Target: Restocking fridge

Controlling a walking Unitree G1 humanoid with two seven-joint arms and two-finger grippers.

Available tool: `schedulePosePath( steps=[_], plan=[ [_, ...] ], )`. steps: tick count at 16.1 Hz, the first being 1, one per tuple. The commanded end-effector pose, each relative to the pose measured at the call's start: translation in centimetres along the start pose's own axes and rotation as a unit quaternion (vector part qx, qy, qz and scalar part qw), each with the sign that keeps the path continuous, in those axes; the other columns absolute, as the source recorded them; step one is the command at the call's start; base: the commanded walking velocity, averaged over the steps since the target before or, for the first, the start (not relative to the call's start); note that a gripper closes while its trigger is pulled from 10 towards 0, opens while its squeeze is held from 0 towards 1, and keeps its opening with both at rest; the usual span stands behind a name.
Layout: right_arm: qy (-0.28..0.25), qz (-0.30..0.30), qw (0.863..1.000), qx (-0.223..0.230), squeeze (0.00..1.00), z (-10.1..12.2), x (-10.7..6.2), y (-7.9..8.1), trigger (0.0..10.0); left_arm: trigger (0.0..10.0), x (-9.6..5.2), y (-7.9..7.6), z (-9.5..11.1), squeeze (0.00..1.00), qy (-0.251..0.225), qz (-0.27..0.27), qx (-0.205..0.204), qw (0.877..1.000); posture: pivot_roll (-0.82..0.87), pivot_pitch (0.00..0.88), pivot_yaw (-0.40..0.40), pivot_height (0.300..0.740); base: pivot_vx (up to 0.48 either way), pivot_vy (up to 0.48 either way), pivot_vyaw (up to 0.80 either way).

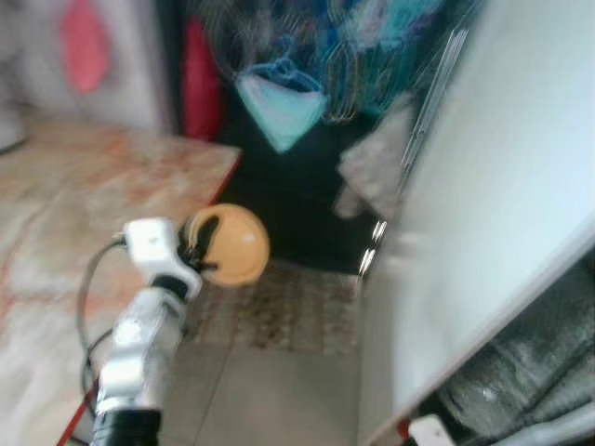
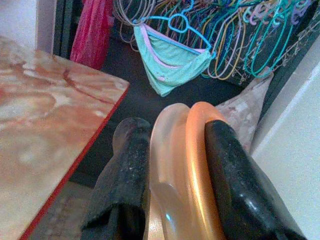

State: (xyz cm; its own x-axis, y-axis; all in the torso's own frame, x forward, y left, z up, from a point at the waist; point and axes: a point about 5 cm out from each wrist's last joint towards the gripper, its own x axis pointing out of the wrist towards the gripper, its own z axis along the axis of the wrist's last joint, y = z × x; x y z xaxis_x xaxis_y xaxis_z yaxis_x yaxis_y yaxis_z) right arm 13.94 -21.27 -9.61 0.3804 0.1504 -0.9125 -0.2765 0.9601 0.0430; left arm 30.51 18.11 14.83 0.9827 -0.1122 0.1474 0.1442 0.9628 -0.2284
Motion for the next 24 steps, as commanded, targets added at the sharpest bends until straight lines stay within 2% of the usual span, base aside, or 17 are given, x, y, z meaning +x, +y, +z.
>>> schedulePosePath(
  steps=[1,10,12,13,14,15,16,18,19,20,22,23,24],
  plan=[
    [0.01,-0.001,1.0,-0.003,0.0,-0.4,-0.1,-0.3,10.0,10.0,0.2,-0.6,0.2,0.0,-0.008,-0.011,-0.007,1.0,0.03,0.0,-0.021,0.74,0.0,0.0,-0.79],
    [0.015,0.01,1.0,-0.001,0.0,-0.5,-0.1,-0.1,10.0,10.0,0.2,-0.4,-0.3,0.0,0.003,-0.005,-0.005,1.0,0.03,0.0,-0.019,0.74,0.0,0.0,-0.79],
    [0.016,0.012,1.0,-0.001,0.0,-0.5,-0.1,-0.1,10.0,10.0,0.2,0.2,-0.6,0.0,0.013,0.017,0.0,1.0,0.03,0.0,-0.018,0.74,0.0,0.0,-0.79],
    [0.017,0.013,1.0,0.0,0.0,-0.5,-0.1,0.0,10.0,10.0,0.1,1.0,-1.2,0.0,0.027,0.045,0.015,0.999,0.03,0.0,-0.016,0.74,0.0,0.0,-0.79],
    [0.016,0.015,1.0,0.001,0.0,-0.5,-0.1,0.0,10.0,10.0,-0.4,3.5,-2.7,0.0,0.065,0.131,0.055,0.988,0.02,0.0,-0.013,0.74,0.0,0.0,-0.79],
    [0.016,0.014,1.0,0.002,0.0,-0.5,-0.1,0.0,10.0,10.0,-1.5,5.7,-4.5,0.0,0.102,0.193,0.06,0.974,0.03,0.0,-0.014,0.74,0.0,0.0,-0.79],
    [0.015,0.011,1.0,0.005,0.0,-0.5,-0.1,0.0,10.0,10.0,-2.8,7.2,-6.9,0.0,0.16,0.225,0.059,0.959,0.03,0.0,-0.016,0.74,0.0,0.0,0.0],
    [0.016,0.0,1.0,0.005,0.0,-0.5,-0.1,-0.1,10.0,10.0,-5.3,7.9,-11.2,0.0,0.265,0.211,0.048,0.939,0.02,0.0,-0.011,0.74,0.0,0.0,0.0],
    [0.011,-0.006,1.0,0.013,0.0,-0.5,0.0,-0.1,10.0,10.0,-7.9,8.3,-14.1,0.0,0.338,0.227,0.02,0.913,0.02,0.0,-0.01,0.74,0.0,0.0,0.0],
    [0.007,-0.008,1.0,0.019,0.0,-0.4,0.0,0.0,10.0,10.0,-10.0,8.4,-16.0,0.0,0.387,0.248,-0.001,0.888,0.02,0.0,-0.009,0.74,0.0,0.0,0.0],
    [0.008,-0.018,1.0,0.022,0.0,-0.5,0.0,-0.1,10.0,10.0,-11.4,8.3,-17.0,0.0,0.409,0.27,-0.026,0.872,0.01,0.0,0.002,0.74,0.0,0.0,0.0],
    [0.01,-0.029,0.999,0.042,0.0,-0.7,0.0,-0.1,10.0,10.0,-11.8,8.2,-17.3,0.0,0.413,0.278,-0.041,0.866,0.0,0.0,0.006,0.74,0.0,0.0,0.0],
    [0.0,-0.046,0.993,0.104,0.0,-1.1,0.0,0.1,10.0,10.0,-11.7,8.1,-17.4,0.0,0.407,0.274,-0.059,0.87,-0.01,0.0,0.019,0.74,0.0,0.0,0.0]
  ],
)
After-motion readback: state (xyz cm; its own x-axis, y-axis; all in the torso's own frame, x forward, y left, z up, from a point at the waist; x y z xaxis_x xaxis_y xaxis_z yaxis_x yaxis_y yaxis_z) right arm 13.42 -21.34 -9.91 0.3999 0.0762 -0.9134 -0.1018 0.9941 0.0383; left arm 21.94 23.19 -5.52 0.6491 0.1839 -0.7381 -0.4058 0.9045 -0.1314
